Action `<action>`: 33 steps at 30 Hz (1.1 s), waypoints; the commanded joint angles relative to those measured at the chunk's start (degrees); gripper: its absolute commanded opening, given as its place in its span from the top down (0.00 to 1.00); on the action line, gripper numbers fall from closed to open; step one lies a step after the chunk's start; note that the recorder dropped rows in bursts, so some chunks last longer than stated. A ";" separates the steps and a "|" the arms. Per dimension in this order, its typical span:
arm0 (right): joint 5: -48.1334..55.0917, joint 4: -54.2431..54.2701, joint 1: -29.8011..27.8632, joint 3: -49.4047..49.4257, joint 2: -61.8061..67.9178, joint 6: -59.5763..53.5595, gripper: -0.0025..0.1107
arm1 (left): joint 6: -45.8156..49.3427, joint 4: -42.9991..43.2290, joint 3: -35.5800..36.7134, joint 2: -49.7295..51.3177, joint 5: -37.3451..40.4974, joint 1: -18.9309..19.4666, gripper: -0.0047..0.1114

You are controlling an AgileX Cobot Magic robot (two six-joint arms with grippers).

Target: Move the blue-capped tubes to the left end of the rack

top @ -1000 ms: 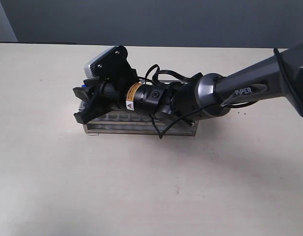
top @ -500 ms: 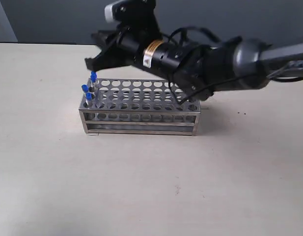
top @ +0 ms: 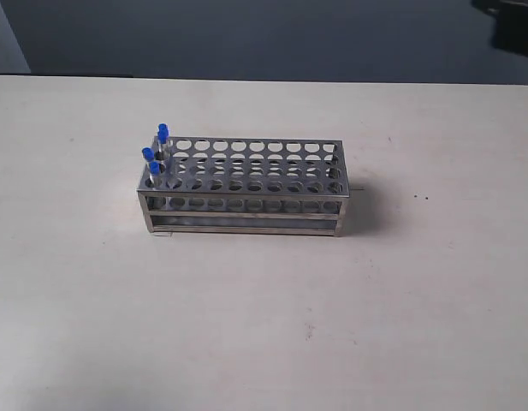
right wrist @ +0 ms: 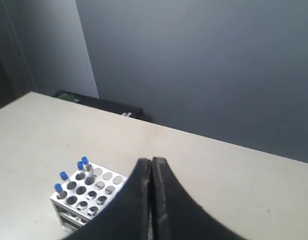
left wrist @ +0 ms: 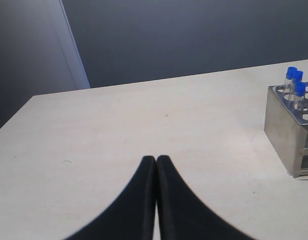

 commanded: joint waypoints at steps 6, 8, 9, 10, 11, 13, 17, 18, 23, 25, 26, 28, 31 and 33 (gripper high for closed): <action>3.18 -3.16 -0.36 0.89 -13.79 -1.22 0.98 | -0.20 -0.04 -0.11 0.26 -0.77 -0.39 0.96; 6.09 -5.53 -0.64 1.63 -14.31 -1.22 0.98 | -0.20 -0.04 -0.11 0.26 -0.77 -0.39 0.96; 6.64 -6.60 -1.90 2.67 -14.77 -1.22 0.98 | -0.20 -0.04 -0.11 0.26 -0.77 -0.39 0.96; 6.63 -6.45 -3.64 3.76 -15.27 -1.22 0.98 | -0.20 -0.04 -0.11 0.26 -0.77 -0.39 0.96; 5.94 -5.37 -6.17 5.33 -15.63 -1.07 0.98 | -0.20 -0.04 -0.11 0.26 -0.77 -0.39 0.96; 4.46 -2.65 -12.03 9.62 -16.95 -0.94 0.98 | -0.20 -0.04 -0.11 0.26 -0.77 -0.39 0.96; 1.70 2.47 -23.06 17.66 -21.24 -0.94 0.98 | -0.20 -0.04 -0.11 0.26 -0.77 -0.39 0.96; 1.71 2.97 -25.50 19.79 -22.55 -0.94 0.98 | -0.20 -0.04 -0.11 0.26 -0.77 -0.39 0.96; 1.71 3.14 -30.05 27.98 -25.95 -1.10 0.98 | -0.20 -0.04 -0.11 0.26 -0.77 -0.39 0.96; 1.12 3.14 -30.05 30.34 -26.93 -1.20 0.98 | -0.20 -0.04 -0.11 0.26 -0.77 -0.39 0.96; 0.90 3.14 -30.05 31.25 -27.79 -1.32 0.98 | -0.20 -0.04 -0.11 0.26 -0.77 -0.39 0.96; -0.20 3.14 -30.05 33.70 -30.33 -1.48 0.98 | -0.20 -0.04 -0.11 0.26 -0.77 -0.39 0.96; -1.88 2.30 -30.05 37.84 -35.61 -1.85 0.98 | -0.20 -0.04 -0.11 0.26 -0.77 -0.39 0.96; -3.00 2.30 -30.05 41.14 -38.71 -1.98 0.98 | -0.20 -0.04 -0.11 0.26 -0.77 -0.39 0.96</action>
